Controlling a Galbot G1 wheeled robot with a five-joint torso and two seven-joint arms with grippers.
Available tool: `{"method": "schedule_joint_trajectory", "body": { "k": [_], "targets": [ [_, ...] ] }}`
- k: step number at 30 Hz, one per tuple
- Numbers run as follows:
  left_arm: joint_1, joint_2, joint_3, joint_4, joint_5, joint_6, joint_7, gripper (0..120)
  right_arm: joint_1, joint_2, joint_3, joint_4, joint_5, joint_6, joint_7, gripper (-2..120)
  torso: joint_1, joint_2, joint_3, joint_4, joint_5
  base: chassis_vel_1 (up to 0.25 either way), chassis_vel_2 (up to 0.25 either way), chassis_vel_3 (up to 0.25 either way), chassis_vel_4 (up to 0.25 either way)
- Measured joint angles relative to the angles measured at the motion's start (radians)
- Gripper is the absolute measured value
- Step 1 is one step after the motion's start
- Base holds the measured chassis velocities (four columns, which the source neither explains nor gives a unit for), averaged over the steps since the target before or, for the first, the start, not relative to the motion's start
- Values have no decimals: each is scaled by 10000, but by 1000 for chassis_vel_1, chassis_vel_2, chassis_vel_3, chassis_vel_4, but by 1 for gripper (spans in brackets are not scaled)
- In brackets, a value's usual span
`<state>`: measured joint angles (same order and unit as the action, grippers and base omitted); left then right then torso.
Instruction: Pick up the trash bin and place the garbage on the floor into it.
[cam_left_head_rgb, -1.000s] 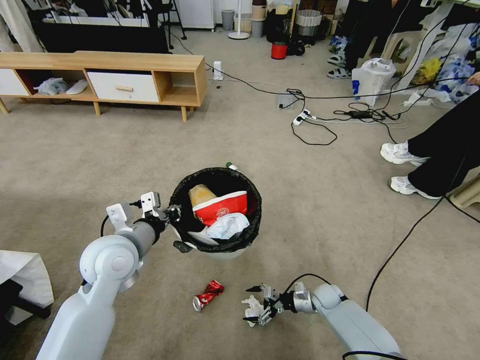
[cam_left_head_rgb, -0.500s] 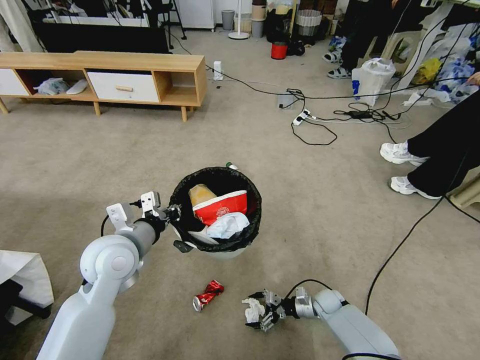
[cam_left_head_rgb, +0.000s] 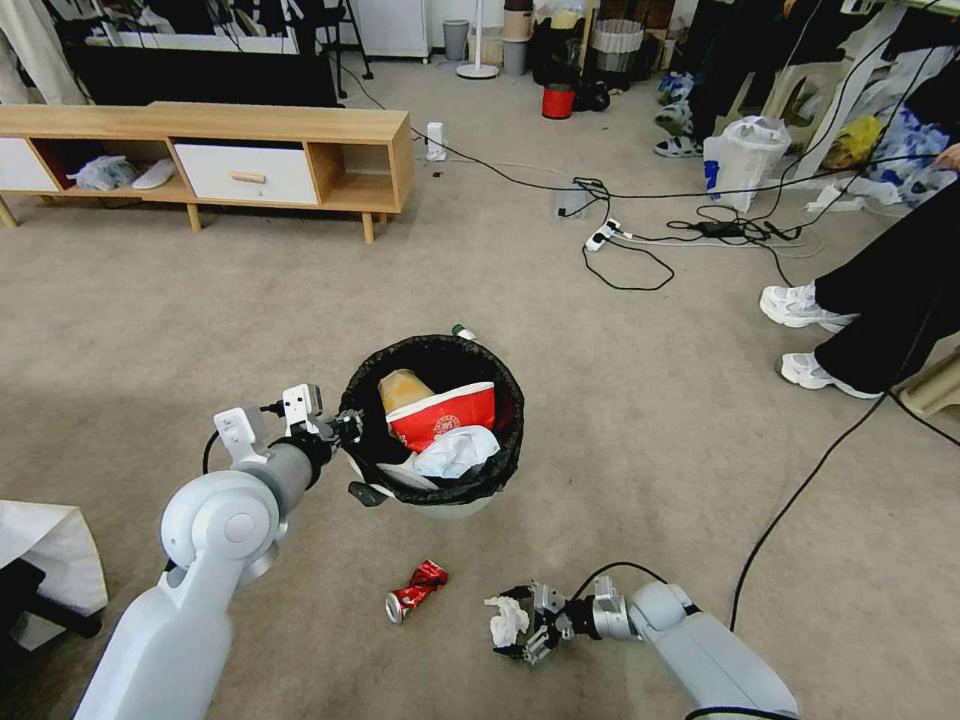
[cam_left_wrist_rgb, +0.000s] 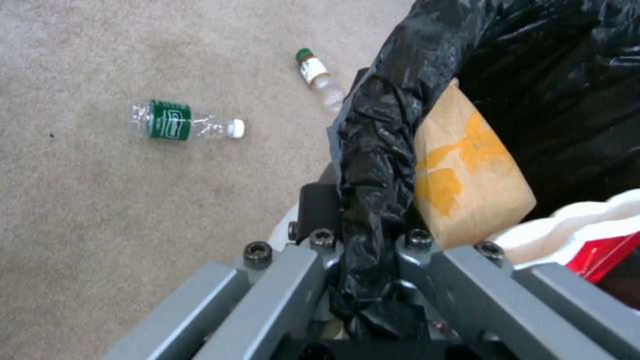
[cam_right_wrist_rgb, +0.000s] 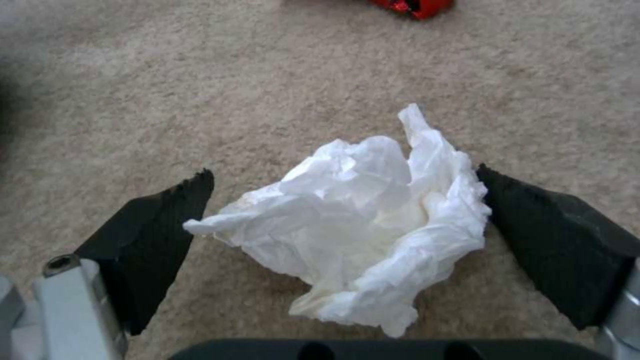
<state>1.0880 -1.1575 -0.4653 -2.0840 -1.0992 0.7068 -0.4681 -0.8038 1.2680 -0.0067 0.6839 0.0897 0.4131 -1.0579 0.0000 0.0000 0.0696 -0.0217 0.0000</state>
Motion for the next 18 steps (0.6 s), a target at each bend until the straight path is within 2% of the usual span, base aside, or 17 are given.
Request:
{"method": "schedule_joint_trajectory", "body": {
  "k": [3, 4, 7, 9, 10, 11, 13, 17, 18],
  "targets": [
    [14, 5, 3, -17, 4, 0, 0, 3, -15, -22, 48, 3, -20, 30, 59, 88, 0, 0, 0, -1, 0, 0, 0, 0, 0],
    [14, 5, 3, -17, 4, 0, 0, 3, -15, -22, 48, 3, -20, 30, 59, 88, 0, 0, 0, -1, 0, 0, 0, 0, 0],
    [19, -1, 14, -32, 11, 0, 0, 3, -23, -44, 83, 17, -18, 35, 65, 73, 0, 0, 0, -1, -1, 0, 0, 0, 0],
    [24, -2, 22, -32, 22, 0, 0, 3, -23, -45, 91, 17, -18, 36, 66, 70, 0, 0, 0, -1, -1, 0, 0, 0, 0],
    [28, -6, 37, -30, 55, 0, 0, 3, -15, -43, 95, 17, -18, 38, 46, 57, 0, 0, 0, -1, -2, 0, 0, 0, 0],
    [28, -6, 37, -30, 55, 0, 0, 3, -15, -43, 95, 17, -18, 38, 46, 57, 0, 0, 0, -1, -2, 0, 0, 0, 0],
    [20, -20, 65, -16, 76, -1, 0, 3, 8, -37, 87, 8, -32, 39, 25, 43, 0, 0, 1, -1, -1, 0, 0, 0, 0],
    [6, -35, 87, 2, 94, -1, 1, 3, 22, -35, 73, 6, -41, 40, 11, 33, 0, 0, 1, -1, 1, 0, 0, 0, 0],
    [0, -41, 99, 17, 105, -2, 1, 3, 46, -35, 67, 6, -53, 40, -6, 26, 0, 0, 1, 0, 0, 0, 0, 0, 0]
  ]
}}
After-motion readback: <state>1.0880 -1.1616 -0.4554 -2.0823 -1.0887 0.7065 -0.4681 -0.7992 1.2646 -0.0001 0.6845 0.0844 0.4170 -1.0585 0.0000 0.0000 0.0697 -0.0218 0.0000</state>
